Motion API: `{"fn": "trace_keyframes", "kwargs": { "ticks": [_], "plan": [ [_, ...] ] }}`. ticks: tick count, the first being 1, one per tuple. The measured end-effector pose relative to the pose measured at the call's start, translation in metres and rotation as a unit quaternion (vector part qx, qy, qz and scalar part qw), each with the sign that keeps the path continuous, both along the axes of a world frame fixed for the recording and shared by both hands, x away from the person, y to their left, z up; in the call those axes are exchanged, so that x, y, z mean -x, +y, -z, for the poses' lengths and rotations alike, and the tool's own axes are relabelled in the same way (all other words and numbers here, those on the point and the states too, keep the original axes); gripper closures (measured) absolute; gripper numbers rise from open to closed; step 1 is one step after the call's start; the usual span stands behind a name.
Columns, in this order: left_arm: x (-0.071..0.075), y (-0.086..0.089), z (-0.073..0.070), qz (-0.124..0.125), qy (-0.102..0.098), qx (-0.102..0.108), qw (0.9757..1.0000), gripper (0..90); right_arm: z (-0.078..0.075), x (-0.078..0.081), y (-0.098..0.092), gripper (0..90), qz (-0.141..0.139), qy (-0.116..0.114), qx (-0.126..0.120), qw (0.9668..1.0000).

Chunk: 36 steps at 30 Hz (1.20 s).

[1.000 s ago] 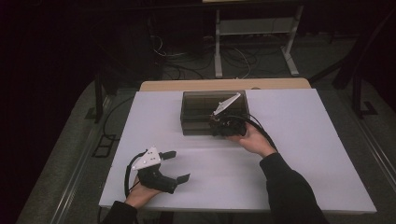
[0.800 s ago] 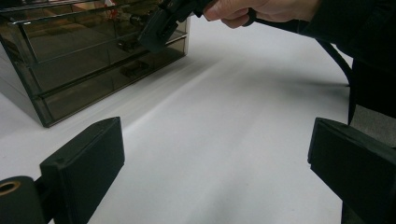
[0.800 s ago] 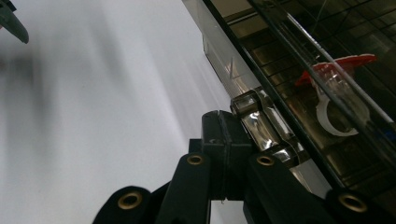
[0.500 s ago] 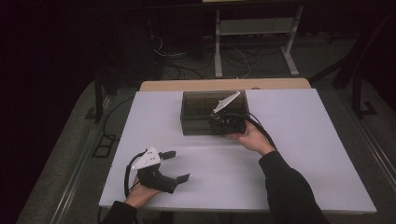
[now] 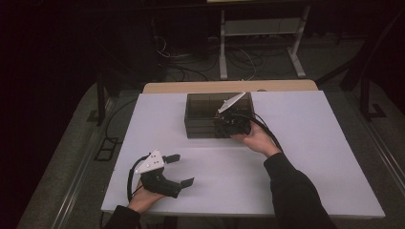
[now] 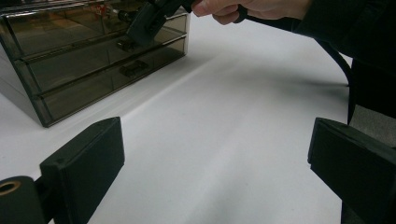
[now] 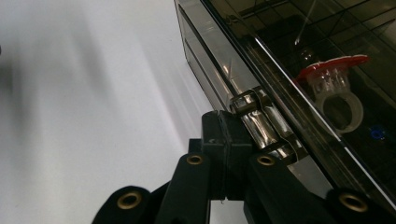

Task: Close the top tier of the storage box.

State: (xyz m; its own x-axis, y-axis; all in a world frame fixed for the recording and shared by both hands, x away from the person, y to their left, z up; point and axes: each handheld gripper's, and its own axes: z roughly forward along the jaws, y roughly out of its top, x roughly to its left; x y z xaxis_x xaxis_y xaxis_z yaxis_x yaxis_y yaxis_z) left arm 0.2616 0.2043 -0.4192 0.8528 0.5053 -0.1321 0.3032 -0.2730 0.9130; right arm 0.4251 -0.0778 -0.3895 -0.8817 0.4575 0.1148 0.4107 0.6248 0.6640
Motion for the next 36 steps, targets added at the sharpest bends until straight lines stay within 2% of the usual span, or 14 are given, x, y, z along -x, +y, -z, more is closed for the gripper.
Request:
{"fn": "trace_keyframes", "kwargs": {
  "ticks": [6,12,17,22,29,36],
  "plan": [
    [0.0,0.0,0.0,0.001,-0.001,-0.001,1.0,3.0,-0.002,0.003,0.0,83.0,-0.008,0.004,-0.006,0.9999],
    [0.0,-0.001,0.0,0.002,-0.001,-0.002,1.0,3.0,-0.01,0.009,0.0,79.0,-0.02,-0.005,-0.009,0.9998],
    [0.001,-0.001,0.0,0.002,0.0,-0.002,1.0,3.0,-0.016,0.014,-0.004,74.1,-0.017,-0.006,-0.014,0.9997],
    [0.001,-0.002,0.0,0.003,0.0,-0.002,1.0,3.0,-0.023,0.019,-0.008,63.3,-0.008,-0.01,-0.022,0.9997],
    [0.001,-0.003,0.0,0.007,0.0,-0.003,1.0,3.0,-0.03,0.03,-0.02,47.4,0.017,-0.03,-0.037,0.9987],
    [0.002,-0.004,0.0,0.008,-0.001,-0.001,1.0,3.0,-0.034,0.038,-0.034,27.7,0.041,-0.04,-0.046,0.9973]
  ]
}}
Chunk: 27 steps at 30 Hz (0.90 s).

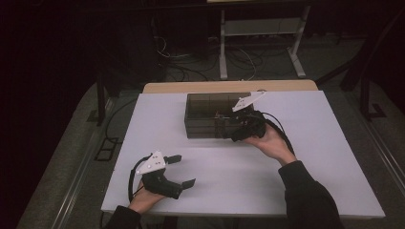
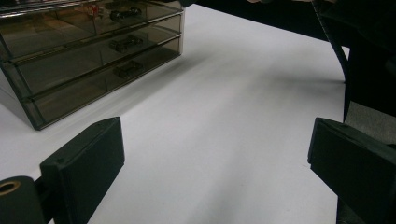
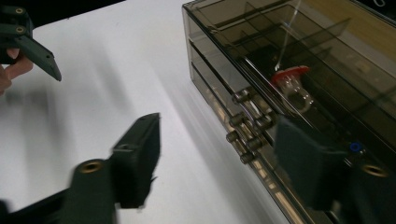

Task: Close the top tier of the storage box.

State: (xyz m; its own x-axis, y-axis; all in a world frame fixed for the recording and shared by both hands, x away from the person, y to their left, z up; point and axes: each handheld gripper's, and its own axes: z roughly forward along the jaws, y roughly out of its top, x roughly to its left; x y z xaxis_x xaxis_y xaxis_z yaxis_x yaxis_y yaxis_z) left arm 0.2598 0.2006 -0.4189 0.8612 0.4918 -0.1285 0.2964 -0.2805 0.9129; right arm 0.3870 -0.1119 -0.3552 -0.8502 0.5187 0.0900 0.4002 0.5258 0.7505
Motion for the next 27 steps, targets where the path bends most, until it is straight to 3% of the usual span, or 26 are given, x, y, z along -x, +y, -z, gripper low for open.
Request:
{"fn": "trace_keyframes", "kwargs": {
  "ticks": [9,27],
  "plan": [
    [0.0,0.0,0.0,0.001,0.001,0.001,1.0,3.0,0.004,0.011,-0.022,0.0,0.043,-0.003,-0.013,0.999],
    [0.0,0.0,0.0,0.001,0.0,0.001,1.0,3.0,0.008,0.034,-0.064,0.0,0.081,-0.007,-0.047,0.9955]
  ]
}}
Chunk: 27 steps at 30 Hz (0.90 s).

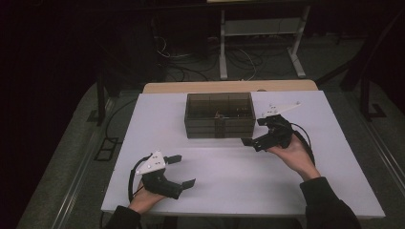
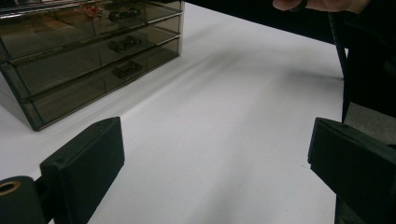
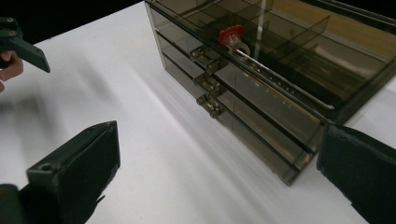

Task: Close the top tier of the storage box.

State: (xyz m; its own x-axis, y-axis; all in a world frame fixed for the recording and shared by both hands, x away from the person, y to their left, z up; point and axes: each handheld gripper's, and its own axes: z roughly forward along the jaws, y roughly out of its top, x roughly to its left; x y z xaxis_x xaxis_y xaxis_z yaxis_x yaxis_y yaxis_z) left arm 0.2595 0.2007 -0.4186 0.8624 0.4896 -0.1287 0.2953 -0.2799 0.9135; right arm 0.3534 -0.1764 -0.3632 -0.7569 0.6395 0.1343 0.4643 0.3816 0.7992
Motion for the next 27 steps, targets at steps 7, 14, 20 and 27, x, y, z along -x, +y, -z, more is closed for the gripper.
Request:
{"fn": "trace_keyframes", "kwargs": {
  "ticks": [7,14,20,27],
  "plan": [
    [0.0,0.0,0.0,-0.001,0.0,0.0,1.0,3.0,0.006,0.012,-0.016,0.0,0.011,0.003,-0.011,0.9999],
    [0.0,0.0,0.0,-0.002,0.0,0.0,1.0,3.0,0.012,0.023,-0.032,0.0,0.023,0.002,-0.022,0.9995],
    [0.0,0.0,0.0,-0.003,-0.001,-0.001,1.0,3.0,0.017,0.032,-0.042,0.0,0.031,0.002,-0.031,0.999],
    [0.0,0.0,0.0,-0.003,-0.001,0.0,1.0,3.0,0.023,0.043,-0.051,0.0,0.038,0.004,-0.042,0.9984]
  ]
}}
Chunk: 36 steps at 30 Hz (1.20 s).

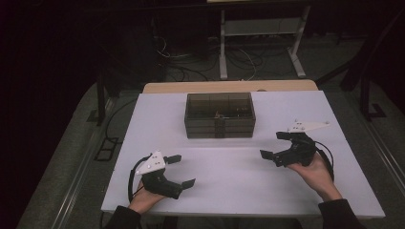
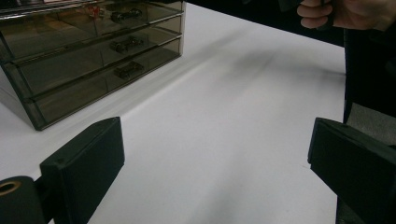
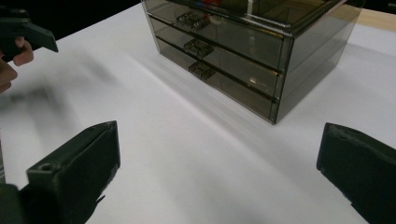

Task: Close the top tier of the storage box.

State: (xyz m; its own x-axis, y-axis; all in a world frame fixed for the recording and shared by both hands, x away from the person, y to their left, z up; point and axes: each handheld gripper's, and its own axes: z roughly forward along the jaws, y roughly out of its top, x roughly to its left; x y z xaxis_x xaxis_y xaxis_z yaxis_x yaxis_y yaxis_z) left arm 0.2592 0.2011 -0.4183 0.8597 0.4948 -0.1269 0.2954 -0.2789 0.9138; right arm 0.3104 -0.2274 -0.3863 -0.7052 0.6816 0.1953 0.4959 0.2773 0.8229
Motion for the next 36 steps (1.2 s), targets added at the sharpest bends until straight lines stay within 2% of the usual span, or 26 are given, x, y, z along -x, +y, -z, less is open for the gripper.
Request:
{"fn": "trace_keyframes", "kwargs": {
  "ticks": [20,36],
  "plan": [
    [0.0,0.0,0.0,0.0,0.0,0.0,1.0,3.0,0.028,0.032,-0.031,0.0,0.031,0.002,-0.021,0.9993],
    [0.001,0.001,-0.001,-0.001,-0.001,0.002,1.0,3.0,0.039,0.054,-0.054,0.0,0.063,-0.016,-0.035,0.9973]
  ]
}}
